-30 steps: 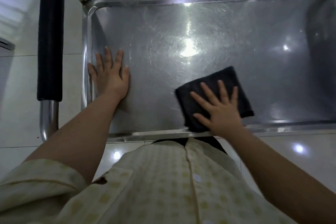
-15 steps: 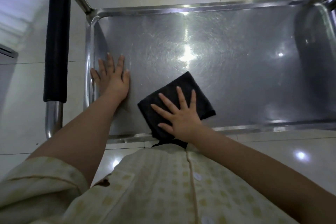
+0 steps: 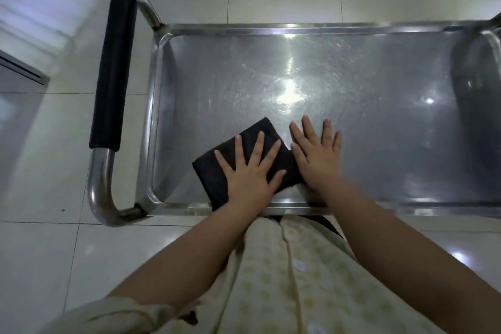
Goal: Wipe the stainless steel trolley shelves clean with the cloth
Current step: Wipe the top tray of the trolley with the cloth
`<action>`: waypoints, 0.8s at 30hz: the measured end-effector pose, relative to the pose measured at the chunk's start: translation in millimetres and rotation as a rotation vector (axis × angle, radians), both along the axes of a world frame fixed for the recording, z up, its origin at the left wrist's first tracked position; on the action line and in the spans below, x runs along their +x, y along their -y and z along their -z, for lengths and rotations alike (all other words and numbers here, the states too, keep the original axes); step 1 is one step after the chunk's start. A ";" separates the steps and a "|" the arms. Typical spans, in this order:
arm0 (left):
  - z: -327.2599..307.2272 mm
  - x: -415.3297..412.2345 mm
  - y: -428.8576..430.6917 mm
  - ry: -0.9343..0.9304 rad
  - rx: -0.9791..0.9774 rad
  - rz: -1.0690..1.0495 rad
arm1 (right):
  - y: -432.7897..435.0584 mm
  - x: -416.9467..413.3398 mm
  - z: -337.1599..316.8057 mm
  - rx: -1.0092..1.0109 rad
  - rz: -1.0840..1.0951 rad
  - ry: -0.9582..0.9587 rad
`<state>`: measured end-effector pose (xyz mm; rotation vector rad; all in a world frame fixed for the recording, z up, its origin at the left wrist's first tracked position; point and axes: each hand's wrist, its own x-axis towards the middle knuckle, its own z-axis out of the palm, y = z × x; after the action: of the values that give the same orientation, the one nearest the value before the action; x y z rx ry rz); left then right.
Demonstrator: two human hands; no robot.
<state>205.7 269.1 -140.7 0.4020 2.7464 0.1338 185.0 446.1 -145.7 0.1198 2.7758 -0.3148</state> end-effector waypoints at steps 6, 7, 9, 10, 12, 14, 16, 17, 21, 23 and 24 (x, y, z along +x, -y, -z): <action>-2.5 -87.2 44.1 -0.011 -0.045 -0.193 | 4.1 1.3 6.1 0.106 -0.080 -0.005; -3.5 -103.7 54.1 -0.003 -0.045 -0.213 | 5.0 1.5 6.9 0.129 -0.097 -0.002; -5.1 -127.5 67.9 0.019 -0.045 -0.218 | 6.4 0.4 7.1 0.155 -0.105 -0.002; -4.7 -133.2 70.8 0.018 -0.052 -0.209 | 6.6 -0.4 7.0 0.160 -0.101 -0.002; -3.6 -133.0 70.1 -0.005 -0.067 -0.198 | 5.9 -0.7 7.4 0.154 -0.091 0.002; -1.5 -120.4 68.7 -0.019 -0.062 -0.193 | 4.8 0.1 8.5 0.153 -0.091 -0.001; 0.5 -97.8 70.5 -0.022 -0.058 -0.164 | 4.1 0.9 9.8 0.160 -0.090 -0.001; 0.4 -83.2 71.8 -0.016 -0.059 -0.148 | 3.6 1.5 10.4 0.163 -0.091 -0.001; -2.1 -17.9 80.4 0.037 -0.060 -0.121 | 3.5 2.6 12.0 0.162 -0.095 -0.003; -4.0 1.3 90.0 0.060 -0.062 -0.198 | 4.4 2.1 12.3 0.155 -0.089 -0.002; -4.9 3.0 94.9 0.072 -0.060 -0.260 | 4.9 2.0 11.5 0.153 -0.088 0.002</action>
<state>208.7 174.2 -135.8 0.0220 2.7119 0.1287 187.0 441.1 -157.2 0.0351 2.7906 -0.0797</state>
